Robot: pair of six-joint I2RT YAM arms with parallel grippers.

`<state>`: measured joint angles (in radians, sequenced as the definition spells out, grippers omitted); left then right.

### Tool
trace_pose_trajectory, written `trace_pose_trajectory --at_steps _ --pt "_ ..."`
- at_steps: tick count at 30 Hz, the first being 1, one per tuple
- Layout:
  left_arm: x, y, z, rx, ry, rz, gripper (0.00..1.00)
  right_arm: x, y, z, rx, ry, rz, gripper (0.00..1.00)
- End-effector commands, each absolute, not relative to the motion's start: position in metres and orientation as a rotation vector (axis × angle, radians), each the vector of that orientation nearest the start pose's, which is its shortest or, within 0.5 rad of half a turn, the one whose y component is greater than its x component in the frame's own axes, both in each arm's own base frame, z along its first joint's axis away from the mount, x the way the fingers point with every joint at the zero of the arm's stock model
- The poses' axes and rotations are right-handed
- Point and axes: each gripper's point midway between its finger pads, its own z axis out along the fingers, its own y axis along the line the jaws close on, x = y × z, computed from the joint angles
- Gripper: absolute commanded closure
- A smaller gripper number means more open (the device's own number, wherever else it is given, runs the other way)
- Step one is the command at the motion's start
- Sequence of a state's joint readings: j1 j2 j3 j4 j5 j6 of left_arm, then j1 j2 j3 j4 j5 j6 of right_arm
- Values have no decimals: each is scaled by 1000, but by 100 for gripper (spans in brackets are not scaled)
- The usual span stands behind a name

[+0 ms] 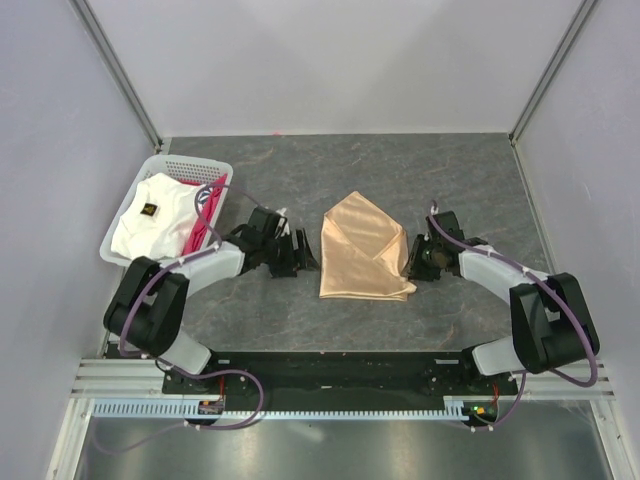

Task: Fold the napkin, place the utensils inside, and roll it up
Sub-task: Fold the napkin

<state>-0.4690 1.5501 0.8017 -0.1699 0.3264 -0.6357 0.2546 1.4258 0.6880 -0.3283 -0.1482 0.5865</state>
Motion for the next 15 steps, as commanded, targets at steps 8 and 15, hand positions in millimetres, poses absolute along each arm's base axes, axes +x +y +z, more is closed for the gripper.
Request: trace_pose_trajectory --at_steps 8,15 --pt "234 -242 50 -105 2590 -1114 20 255 109 49 455 2596 434 31" --pt "232 -246 50 -89 2586 -1154 20 231 104 54 472 2609 435 31"
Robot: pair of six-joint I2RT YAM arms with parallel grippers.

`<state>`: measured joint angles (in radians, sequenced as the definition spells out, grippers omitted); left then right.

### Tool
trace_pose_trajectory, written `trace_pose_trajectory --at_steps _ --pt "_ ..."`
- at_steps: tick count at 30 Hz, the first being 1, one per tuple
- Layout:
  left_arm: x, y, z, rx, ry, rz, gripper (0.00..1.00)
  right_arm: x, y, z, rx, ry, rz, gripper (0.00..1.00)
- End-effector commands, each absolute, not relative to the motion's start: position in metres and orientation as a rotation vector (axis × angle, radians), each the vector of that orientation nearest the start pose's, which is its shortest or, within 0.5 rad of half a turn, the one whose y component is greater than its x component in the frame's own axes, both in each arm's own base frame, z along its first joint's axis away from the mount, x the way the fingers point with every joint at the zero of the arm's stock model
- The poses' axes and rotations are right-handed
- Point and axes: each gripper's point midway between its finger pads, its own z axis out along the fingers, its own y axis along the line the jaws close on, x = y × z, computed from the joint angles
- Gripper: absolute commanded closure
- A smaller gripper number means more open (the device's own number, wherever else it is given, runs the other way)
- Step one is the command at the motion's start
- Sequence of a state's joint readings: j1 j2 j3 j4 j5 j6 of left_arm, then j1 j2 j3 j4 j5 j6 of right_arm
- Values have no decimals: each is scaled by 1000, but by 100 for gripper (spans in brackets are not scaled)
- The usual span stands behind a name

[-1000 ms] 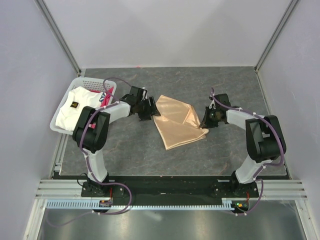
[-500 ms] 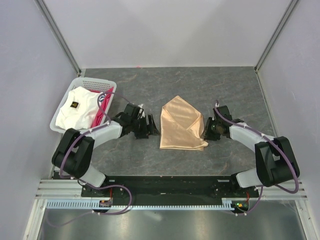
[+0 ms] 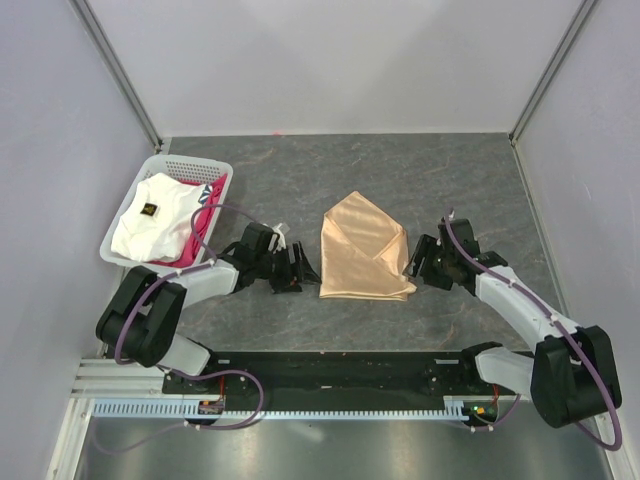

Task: Fold the napkin, place the utensils inside, and roll it up
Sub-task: Fold the napkin

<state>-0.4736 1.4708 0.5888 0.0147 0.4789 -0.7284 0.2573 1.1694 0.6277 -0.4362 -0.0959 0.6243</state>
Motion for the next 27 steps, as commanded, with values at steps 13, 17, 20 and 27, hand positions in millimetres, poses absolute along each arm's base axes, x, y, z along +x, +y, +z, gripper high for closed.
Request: trace_pose_trajectory --at_steps 13,17,20,27 --pt "231 -245 39 -116 2624 -1140 20 224 111 46 516 2609 508 46" --pt "231 -247 39 -112 2625 -1149 21 223 113 42 513 2620 513 52" --pt "231 -248 38 -107 2625 -1158 21 223 114 41 520 2620 526 57" --pt "228 -251 35 -115 2634 -1193 23 222 125 38 511 2618 571 69"
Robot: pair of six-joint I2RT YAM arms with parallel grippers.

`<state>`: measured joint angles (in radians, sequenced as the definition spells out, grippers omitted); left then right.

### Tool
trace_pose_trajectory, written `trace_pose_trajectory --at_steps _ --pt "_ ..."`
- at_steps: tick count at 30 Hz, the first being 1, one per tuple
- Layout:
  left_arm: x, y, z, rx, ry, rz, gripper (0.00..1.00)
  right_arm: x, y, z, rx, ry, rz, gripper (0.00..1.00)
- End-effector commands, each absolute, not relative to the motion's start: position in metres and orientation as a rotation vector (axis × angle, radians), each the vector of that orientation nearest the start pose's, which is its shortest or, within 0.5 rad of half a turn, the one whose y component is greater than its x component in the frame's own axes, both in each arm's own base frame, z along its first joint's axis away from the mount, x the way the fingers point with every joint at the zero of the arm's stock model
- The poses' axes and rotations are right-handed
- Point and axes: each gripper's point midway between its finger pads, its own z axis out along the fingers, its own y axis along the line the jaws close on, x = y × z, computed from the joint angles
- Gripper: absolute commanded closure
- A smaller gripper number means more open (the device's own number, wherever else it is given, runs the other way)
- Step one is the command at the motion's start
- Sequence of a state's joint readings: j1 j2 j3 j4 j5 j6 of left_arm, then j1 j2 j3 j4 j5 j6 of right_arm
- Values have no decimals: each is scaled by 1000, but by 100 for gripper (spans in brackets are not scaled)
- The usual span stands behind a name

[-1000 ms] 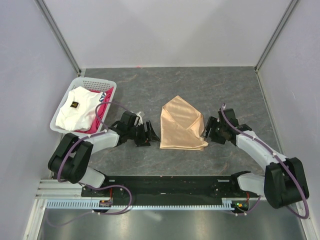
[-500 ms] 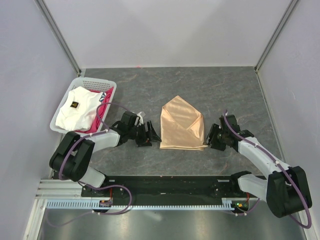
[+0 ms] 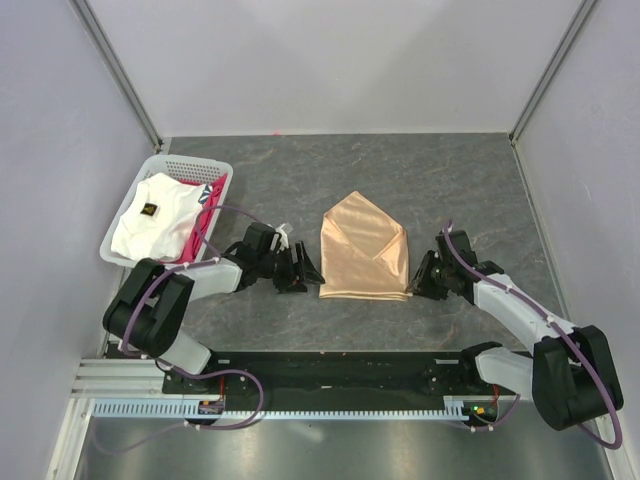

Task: Fold the napkin, place the utensils inside, and roll it up
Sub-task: Fold the napkin

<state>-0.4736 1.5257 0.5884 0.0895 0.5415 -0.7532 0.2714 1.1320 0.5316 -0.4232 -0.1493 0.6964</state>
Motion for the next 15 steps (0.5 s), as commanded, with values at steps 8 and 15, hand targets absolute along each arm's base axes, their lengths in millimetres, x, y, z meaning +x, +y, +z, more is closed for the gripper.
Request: trace_pose_trajectory --at_steps 8,15 --pt "227 -251 30 -128 2649 -1184 34 218 127 33 499 2633 555 72" --pt "225 -253 28 -128 2654 -1208 38 219 129 31 503 2631 553 73"
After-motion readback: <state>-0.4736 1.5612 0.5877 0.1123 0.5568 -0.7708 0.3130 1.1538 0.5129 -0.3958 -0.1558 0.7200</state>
